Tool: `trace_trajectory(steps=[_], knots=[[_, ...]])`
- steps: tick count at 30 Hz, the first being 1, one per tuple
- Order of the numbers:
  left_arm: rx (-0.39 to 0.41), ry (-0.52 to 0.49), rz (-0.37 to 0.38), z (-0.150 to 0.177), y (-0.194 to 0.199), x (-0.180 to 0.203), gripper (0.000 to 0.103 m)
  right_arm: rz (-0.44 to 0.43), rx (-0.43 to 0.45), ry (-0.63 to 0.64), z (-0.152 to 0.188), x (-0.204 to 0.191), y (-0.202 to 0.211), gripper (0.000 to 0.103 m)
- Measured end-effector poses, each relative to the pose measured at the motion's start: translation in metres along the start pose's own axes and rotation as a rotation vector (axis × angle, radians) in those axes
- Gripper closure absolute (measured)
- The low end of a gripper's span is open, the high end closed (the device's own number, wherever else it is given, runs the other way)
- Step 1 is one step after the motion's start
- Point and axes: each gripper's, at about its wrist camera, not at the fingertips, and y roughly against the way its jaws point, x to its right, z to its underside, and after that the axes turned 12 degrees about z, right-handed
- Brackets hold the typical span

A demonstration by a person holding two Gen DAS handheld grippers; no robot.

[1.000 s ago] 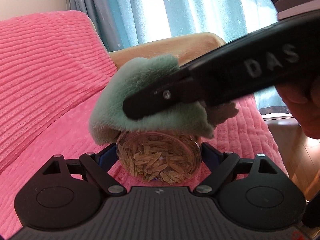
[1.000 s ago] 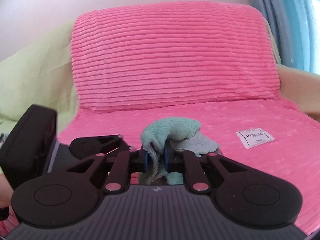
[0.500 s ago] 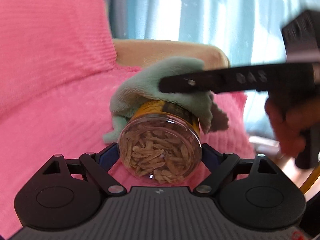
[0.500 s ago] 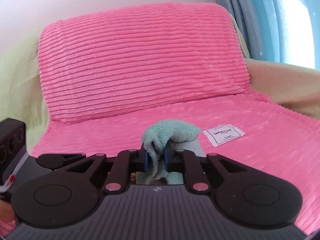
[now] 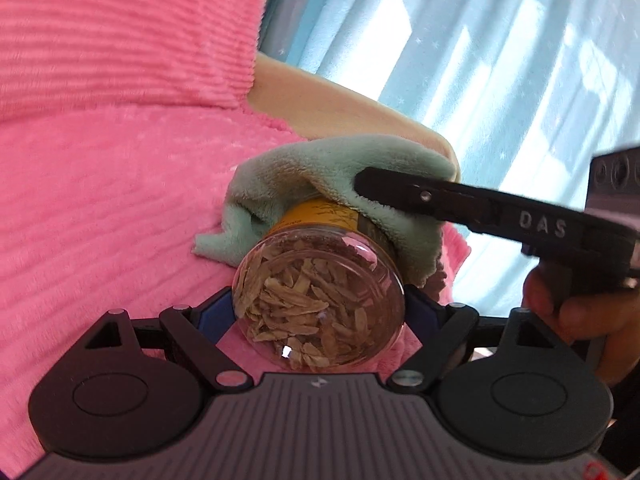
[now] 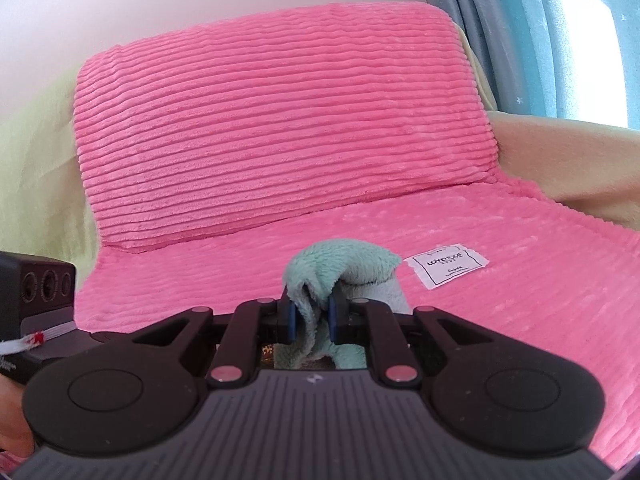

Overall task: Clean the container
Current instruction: 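Rotate the jar in the left gripper while the right gripper rubs the cloth back and forth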

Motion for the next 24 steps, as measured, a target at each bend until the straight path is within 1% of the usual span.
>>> trace_trajectory(steps=[1,2,4,6,7,15,19,24], knots=[[-0.005,-0.054,-0.025,-0.001,0.0,0.006,0.016,0.0,0.0,-0.001,0.0,0.0,0.0,0.092],[-0.018,-0.142,-0.063,0.0,-0.002,0.015,0.016,-0.001,-0.001,-0.002,0.0,0.001,0.0,0.092],[-0.072,-0.37,-0.164,0.006,-0.008,0.036,0.016,-0.002,-0.001,-0.004,-0.001,0.001,0.0,0.092],[-0.125,-0.563,-0.241,0.016,-0.015,0.053,0.016,-0.009,-0.001,0.005,-0.001,0.001,-0.001,0.092],[-0.137,-0.612,-0.261,0.02,-0.017,0.058,0.016,-0.013,0.0,0.011,-0.001,0.0,-0.001,0.092],[-0.133,-0.573,-0.244,0.02,-0.011,0.054,0.016,-0.046,0.002,0.06,-0.001,-0.005,-0.001,0.09],[-0.135,-0.565,-0.255,0.019,-0.014,0.059,0.015,-0.063,0.004,0.084,-0.001,-0.008,-0.002,0.09],[-0.137,-0.57,-0.255,0.017,-0.018,0.057,0.016,-0.083,0.005,0.115,-0.001,-0.011,-0.002,0.092]])
